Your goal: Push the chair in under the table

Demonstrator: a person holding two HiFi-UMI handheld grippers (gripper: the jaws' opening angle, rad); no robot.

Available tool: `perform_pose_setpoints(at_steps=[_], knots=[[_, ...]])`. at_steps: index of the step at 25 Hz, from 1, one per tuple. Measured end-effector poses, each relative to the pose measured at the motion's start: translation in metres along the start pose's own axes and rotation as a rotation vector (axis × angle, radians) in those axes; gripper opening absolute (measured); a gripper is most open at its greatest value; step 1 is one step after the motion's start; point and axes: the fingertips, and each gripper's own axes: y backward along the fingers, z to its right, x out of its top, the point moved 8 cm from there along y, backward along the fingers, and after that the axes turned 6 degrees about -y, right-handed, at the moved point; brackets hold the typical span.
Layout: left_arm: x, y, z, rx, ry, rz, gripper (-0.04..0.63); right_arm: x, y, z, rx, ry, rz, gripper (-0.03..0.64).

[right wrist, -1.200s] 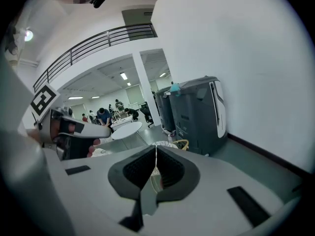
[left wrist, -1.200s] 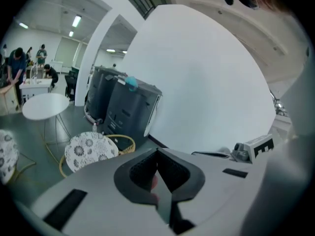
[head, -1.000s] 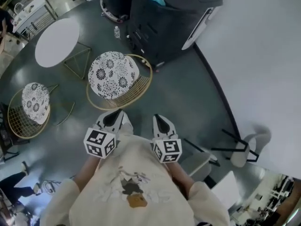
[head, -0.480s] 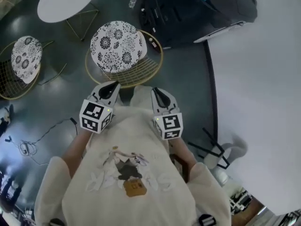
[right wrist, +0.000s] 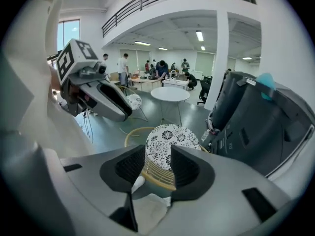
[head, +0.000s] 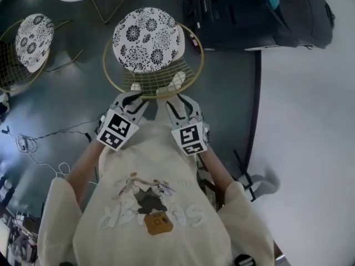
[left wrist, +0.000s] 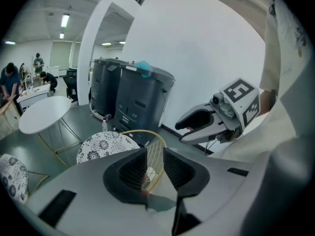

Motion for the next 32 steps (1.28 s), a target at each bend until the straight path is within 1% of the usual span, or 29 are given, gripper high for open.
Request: perform_pose_setpoints(at_steps=[2, 5, 7, 9, 12, 16, 18, 21, 24, 27, 30, 31, 32], knots=[[-0.008, -0.015, 0.003, -0.007, -0.049, -0.052, 0.107, -0.012, -0.012, 0.005, 0.036, 0.061, -0.030, 0.153], [-0.018, -0.037, 0.005, -0.018, -0.069, -0.116, 0.127, -0.025, -0.029, 0.018, 0.084, 0.127, -0.074, 0.158], [-0.030, -0.053, 0.008, -0.030, -0.088, -0.196, 0.157, -0.034, -0.040, 0.026, 0.108, 0.147, -0.105, 0.164], [-0.043, -0.069, 0.011, -0.039, -0.125, -0.269, 0.189, -0.045, -0.052, 0.033, 0.125, 0.167, -0.133, 0.169], [-0.058, -0.091, 0.010, -0.022, -0.179, -0.311, 0.193, -0.062, -0.070, 0.041, 0.141, 0.250, -0.176, 0.176], [-0.079, -0.111, 0.012, 0.013, -0.279, -0.358, 0.192, -0.085, -0.084, 0.042, 0.174, 0.405, -0.227, 0.184], [-0.088, -0.120, 0.014, 0.015, -0.322, -0.379, 0.192, -0.096, -0.089, 0.042, 0.191, 0.485, -0.250, 0.184], [-0.098, -0.131, 0.013, 0.001, -0.320, -0.395, 0.192, -0.113, -0.100, 0.041, 0.216, 0.592, -0.289, 0.184], [-0.107, -0.144, 0.009, 0.005, -0.313, -0.434, 0.190, -0.128, -0.110, 0.044, 0.216, 0.681, -0.308, 0.184], [-0.115, -0.158, 0.008, -0.002, -0.312, -0.467, 0.189, -0.137, -0.117, 0.046, 0.199, 0.747, -0.303, 0.183], [-0.121, -0.165, 0.009, -0.006, -0.321, -0.471, 0.175, -0.140, -0.125, 0.047, 0.163, 0.835, -0.301, 0.179], [-0.122, -0.165, 0.010, -0.004, -0.321, -0.470, 0.163, -0.141, -0.127, 0.046, 0.145, 0.868, -0.300, 0.160], [-0.123, -0.165, 0.012, -0.002, -0.317, -0.469, 0.160, -0.141, -0.127, 0.045, 0.130, 0.899, -0.297, 0.106]])
